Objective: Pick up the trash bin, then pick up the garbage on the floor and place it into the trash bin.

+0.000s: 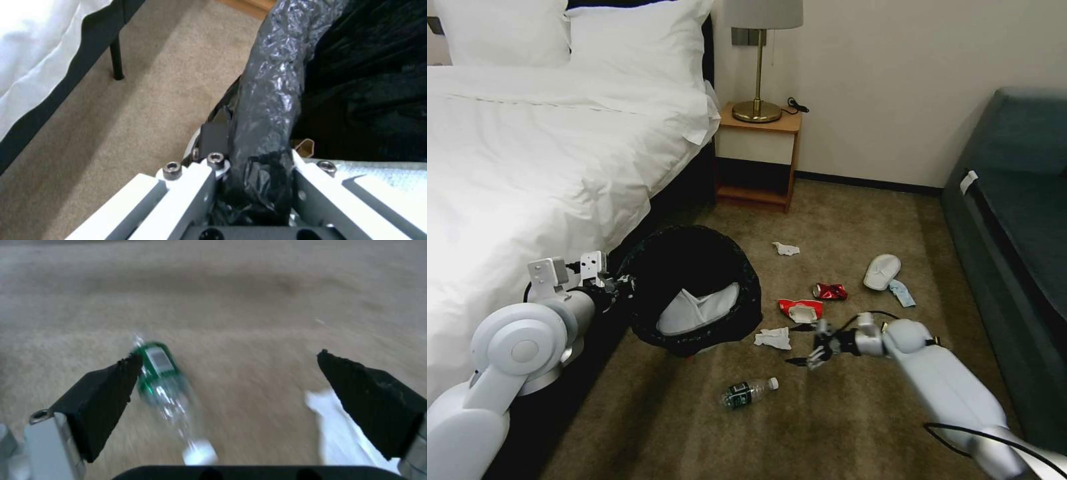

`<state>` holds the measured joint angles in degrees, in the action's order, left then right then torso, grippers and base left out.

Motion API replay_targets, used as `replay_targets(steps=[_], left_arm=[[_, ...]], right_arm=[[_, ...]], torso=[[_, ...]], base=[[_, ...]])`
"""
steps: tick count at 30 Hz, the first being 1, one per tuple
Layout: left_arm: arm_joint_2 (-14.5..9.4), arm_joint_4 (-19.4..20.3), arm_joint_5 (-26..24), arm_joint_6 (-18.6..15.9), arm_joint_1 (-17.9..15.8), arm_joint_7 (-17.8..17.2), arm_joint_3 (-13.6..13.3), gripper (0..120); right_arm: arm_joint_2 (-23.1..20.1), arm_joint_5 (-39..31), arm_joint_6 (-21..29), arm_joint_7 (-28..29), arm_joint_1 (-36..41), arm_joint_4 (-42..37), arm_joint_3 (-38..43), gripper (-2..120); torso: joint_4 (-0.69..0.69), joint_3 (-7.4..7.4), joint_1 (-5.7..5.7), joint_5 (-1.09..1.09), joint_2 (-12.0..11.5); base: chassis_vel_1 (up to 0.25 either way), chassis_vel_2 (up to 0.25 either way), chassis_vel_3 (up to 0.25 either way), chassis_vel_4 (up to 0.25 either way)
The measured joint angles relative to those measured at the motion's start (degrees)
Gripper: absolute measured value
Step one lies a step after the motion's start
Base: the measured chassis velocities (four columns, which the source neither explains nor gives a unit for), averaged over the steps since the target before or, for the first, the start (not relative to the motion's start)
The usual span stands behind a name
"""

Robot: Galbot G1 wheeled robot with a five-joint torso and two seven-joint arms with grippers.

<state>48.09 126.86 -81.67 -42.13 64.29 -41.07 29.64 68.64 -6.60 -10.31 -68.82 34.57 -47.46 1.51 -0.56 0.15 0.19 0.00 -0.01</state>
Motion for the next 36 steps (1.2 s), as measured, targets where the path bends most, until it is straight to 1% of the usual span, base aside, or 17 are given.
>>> replay_targets(steps=[2, 3, 5, 8, 9, 15, 18, 21, 26, 27, 29, 34, 36], left_arm=[[0.0, 0.2, 0.0, 0.0, 0.1, 0.1, 0.3, 3], [0.0, 0.2, 0.0, 0.0, 0.1, 0.1, 0.3, 3], [0.0, 0.4, 0.0, 0.0, 0.1, 0.1, 0.3, 3], [0.0, 0.6, 0.0, 0.0, 0.1, 0.1, 0.4, 3], [0.0, 0.8, 0.0, 0.0, 0.1, 0.1, 0.4, 3], [0.1, 1.2, 0.0, 0.0, 0.4, 0.1, 0.5, 3], [0.1, 1.4, 0.0, 0.0, 0.6, 0.2, 0.6, 3], [0.1, 1.4, 0.0, 0.0, 0.6, 0.3, 0.6, 3], [0.2, 1.4, 0.1, 0.0, 0.6, 0.4, 0.6, 3], [0.2, 1.4, 0.1, 0.0, 0.6, 0.4, 0.6, 3], [0.2, 1.4, 0.1, 0.0, 0.6, 0.5, 0.6, 3], [0.1, 1.4, 0.0, 0.0, 0.6, 0.6, 0.6, 3], [0.0, 1.3, 0.0, 0.0, 0.6, 0.8, 0.4, 3]], right_arm=[[2.4, 1.7, -0.7, -1.0, -1.3, 2.3, -0.9, 100], [2.4, 1.7, -0.7, -1.0, -1.3, 2.3, -0.9, 100], [4.0, 3.9, -1.3, -2.6, -2.2, 4.2, -1.2, 100], [4.7, 5.2, -1.8, -3.3, -2.5, 5.1, -1.7, 100], [5.3, 6.7, -2.4, -3.8, -2.8, 5.9, -2.3, 100], [6.4, 9.8, -3.2, -4.0, -3.1, 7.7, -3.4, 100], [8.7, 15.0, -4.7, -3.7, -3.8, 11.0, -2.3, 100], [9.2, 16.4, -5.0, -3.6, -4.0, 11.6, -2.0, 100], [11.8, 21.0, -5.7, -1.9, -4.5, 15.1, -0.8, 100], [11.8, 21.0, -5.7, -1.9, -4.5, 15.1, -0.8, 100], [13.2, 24.1, -6.5, -1.2, -5.2, 17.3, 0.5, 100], [14.0, 26.1, -6.6, 0.6, -5.3, 18.5, 0.6, 100], [14.5, 28.3, -6.6, 1.3, -5.2, 19.1, 0.9, 100]], torso=[[0.01, -0.01, 0.0, -0.01, 0.0], [0.01, -0.01, 0.0, -0.01, 0.0], [0.0, 0.0, 0.0, -0.01, 0.0], [0.0, -0.01, 0.0, -0.02, 0.0], [-0.01, -0.01, 0.0, -0.01, 0.0], [-0.02, -0.01, 0.0, -0.01, 0.0], [-0.01, -0.01, 0.0, -0.01, 0.0], [-0.01, -0.01, 0.0, 0.0, 0.0], [-0.01, -0.01, -0.01, -0.01, 0.0], [-0.01, -0.01, -0.01, -0.01, 0.0], [-0.01, -0.01, -0.01, -0.01, 0.0], [-0.01, -0.01, -0.01, -0.01, 0.0], [-0.01, -0.01, -0.01, -0.01, 0.0]], base=[[0.0, 0.0, 0.0, 0.0], [0.0, 0.0, 0.0, 0.0], [0.0, 0.0, 0.0, 0.0], [0.0, 0.0, 0.0, 0.0], [0.0, 0.0, 0.0, 0.0], [0.0, 0.0, 0.0, 0.0], [0.0, 0.0, 0.0, 0.0], [0.0, 0.0, 0.0, 0.0], [0.0, 0.0, 0.0, 0.0], [0.0, 0.0, 0.0, 0.0], [0.0, 0.0, 0.0, 0.0], [0.0, 0.0, 0.0, 0.0], [0.0, 0.0, 0.0, 0.0]])
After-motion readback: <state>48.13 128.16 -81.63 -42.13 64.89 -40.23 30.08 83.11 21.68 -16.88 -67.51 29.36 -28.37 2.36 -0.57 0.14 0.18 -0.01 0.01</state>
